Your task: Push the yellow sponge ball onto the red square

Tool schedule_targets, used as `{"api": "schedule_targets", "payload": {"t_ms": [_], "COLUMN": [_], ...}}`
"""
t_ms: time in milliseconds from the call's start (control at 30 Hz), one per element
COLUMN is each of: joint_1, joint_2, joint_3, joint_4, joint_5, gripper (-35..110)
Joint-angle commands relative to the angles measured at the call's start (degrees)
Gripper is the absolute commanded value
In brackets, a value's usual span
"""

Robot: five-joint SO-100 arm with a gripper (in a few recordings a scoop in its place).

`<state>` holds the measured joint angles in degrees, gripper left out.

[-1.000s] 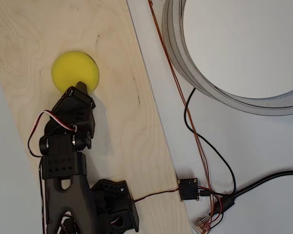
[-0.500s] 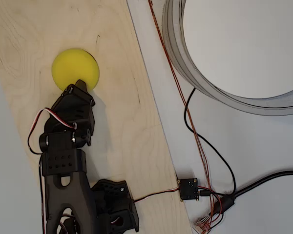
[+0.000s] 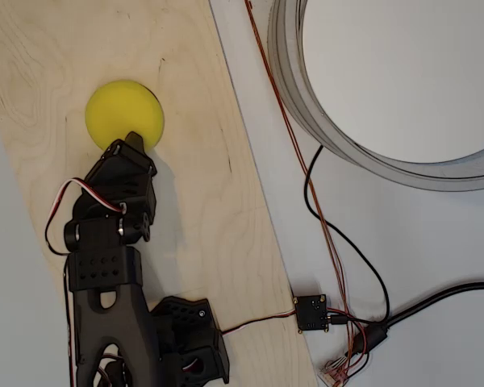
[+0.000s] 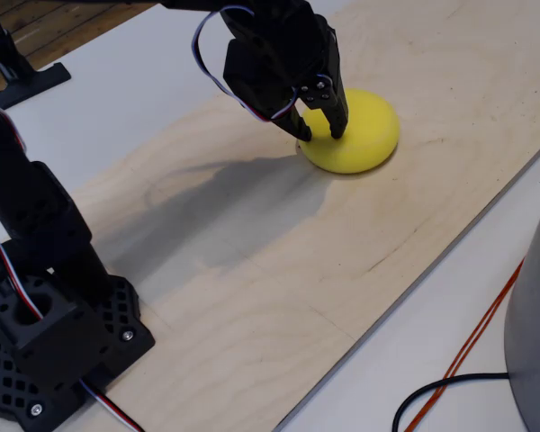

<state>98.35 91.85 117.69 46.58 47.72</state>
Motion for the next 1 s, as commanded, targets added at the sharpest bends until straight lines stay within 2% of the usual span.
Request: {"api": "schedule_targets", "payload": {"t_ms": [0,600,967], "joint_1": [0.3,2.2,8.5], "joint_2": [3.3,10.0,0.7], "joint_3": [-1.3,-1.6,-12.7], "joint_4": [1.3,4.0,3.9], "joint_5": [0.4,-3.3,-13.4], "gripper": [10,10,11]}}
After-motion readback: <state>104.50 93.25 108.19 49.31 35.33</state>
